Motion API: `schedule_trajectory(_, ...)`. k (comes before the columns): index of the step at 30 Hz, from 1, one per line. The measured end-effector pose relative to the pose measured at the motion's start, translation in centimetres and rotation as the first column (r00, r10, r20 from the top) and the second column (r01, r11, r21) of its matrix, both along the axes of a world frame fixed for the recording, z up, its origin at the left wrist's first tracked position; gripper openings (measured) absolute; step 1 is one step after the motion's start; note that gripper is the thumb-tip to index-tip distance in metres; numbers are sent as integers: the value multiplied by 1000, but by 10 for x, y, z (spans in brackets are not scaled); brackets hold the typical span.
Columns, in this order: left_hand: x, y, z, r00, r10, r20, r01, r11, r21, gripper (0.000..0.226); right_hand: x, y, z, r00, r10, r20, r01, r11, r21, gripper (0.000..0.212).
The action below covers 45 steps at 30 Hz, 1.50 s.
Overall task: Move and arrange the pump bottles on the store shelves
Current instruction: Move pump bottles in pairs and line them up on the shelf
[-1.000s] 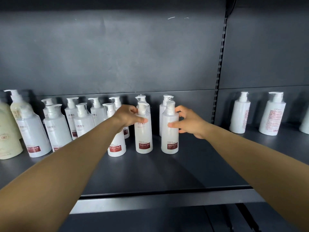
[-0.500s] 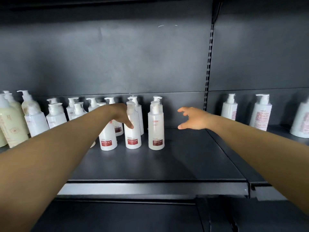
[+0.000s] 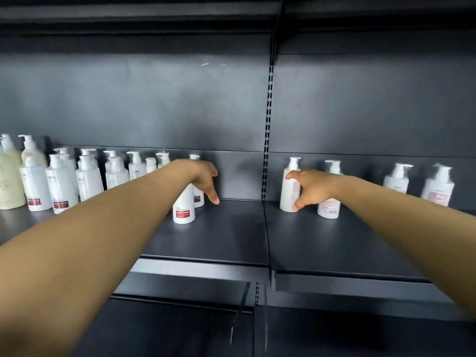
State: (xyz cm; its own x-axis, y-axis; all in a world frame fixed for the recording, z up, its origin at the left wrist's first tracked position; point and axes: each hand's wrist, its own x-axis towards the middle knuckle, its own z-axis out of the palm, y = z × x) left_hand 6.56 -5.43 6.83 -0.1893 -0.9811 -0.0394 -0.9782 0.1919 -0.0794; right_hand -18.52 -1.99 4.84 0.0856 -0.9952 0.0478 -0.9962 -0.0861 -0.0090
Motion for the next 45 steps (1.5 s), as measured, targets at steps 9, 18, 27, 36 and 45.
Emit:
schedule_trajectory(9,-87,10,-8,994,-107,-6,107,994,37,92,-94,37,-7,997,-81,1,81,997,16,91)
schedule_trajectory(18,-139,-31,-8,984,-175,44,174,984,32,87,-144,20,-8,988,-152,35,151,988,27,88)
schedule_trajectory(27,-161,-99,-15,977,-210,-17,211,977,39,93,-174,-27,-16,971,-218,103,218,976,14,89)
schedule_trajectory(36,-186,-149,-42,945,-168,-281,190,980,53,96,-199,-86,-30,907,-186,378,195,981,15,89)
schedule_trajectory(45,-212,-187,-64,736,-111,-668,181,983,37,68,-208,-144,-54,696,-52,716,59,998,15,61)
